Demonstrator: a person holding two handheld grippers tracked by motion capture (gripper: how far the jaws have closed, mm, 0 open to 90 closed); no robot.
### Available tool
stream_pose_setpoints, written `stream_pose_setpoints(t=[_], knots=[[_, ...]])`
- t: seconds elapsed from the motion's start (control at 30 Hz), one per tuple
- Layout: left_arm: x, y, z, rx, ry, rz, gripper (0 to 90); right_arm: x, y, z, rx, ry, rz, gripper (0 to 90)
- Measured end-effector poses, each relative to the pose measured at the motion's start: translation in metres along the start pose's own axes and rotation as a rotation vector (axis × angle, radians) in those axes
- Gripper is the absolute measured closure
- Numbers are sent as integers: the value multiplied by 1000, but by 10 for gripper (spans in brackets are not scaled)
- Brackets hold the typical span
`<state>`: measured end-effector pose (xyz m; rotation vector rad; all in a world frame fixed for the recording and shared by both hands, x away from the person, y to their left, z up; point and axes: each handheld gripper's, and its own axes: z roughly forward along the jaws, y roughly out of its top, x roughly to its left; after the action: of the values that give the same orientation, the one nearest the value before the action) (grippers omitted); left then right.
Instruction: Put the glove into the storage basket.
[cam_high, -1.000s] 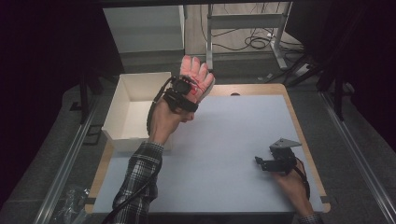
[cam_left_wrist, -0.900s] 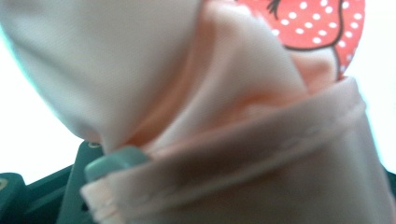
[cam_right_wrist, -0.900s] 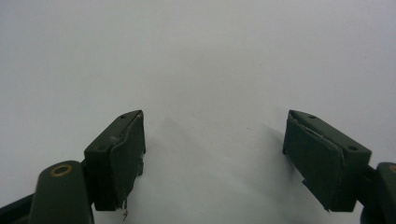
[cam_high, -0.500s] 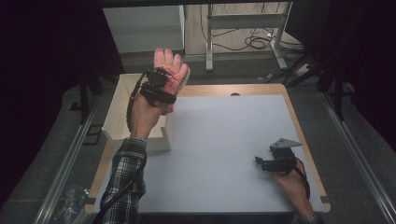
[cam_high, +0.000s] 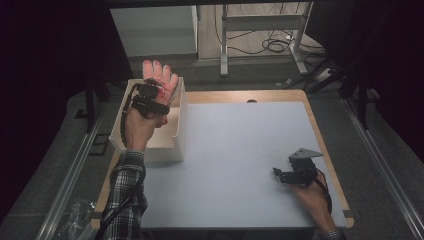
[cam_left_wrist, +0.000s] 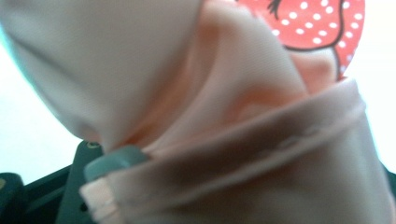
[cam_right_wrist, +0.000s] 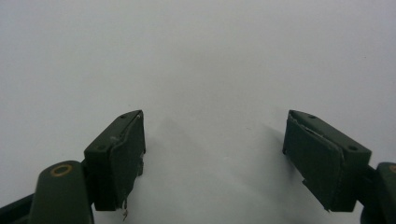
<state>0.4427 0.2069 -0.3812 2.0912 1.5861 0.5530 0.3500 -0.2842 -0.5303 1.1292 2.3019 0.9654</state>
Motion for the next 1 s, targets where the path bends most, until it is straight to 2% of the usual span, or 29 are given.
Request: stream_pose_setpoints(t=[0.1,0.33,0.37,0.57,0.73,0.9,1.0], knots=[[3,-3,6,6,5,-12,390,0,0,0,0,0,0,213],[10,-14,33,27,4,-27,387,0,0,0,0,0,0,213],[10,-17,41,37,0,-35,386,0,0,0,0,0,0,213],[12,-21,60,66,2,-38,383,0,0,0,0,0,0,213],[8,-22,77,119,-5,-27,380,0,0,0,0,0,0,213],[4,-20,85,161,3,-19,373,0,0,0,-1,0,0,213],[1,-17,93,208,-7,-24,367,0,0,0,-1,0,-1,213]])
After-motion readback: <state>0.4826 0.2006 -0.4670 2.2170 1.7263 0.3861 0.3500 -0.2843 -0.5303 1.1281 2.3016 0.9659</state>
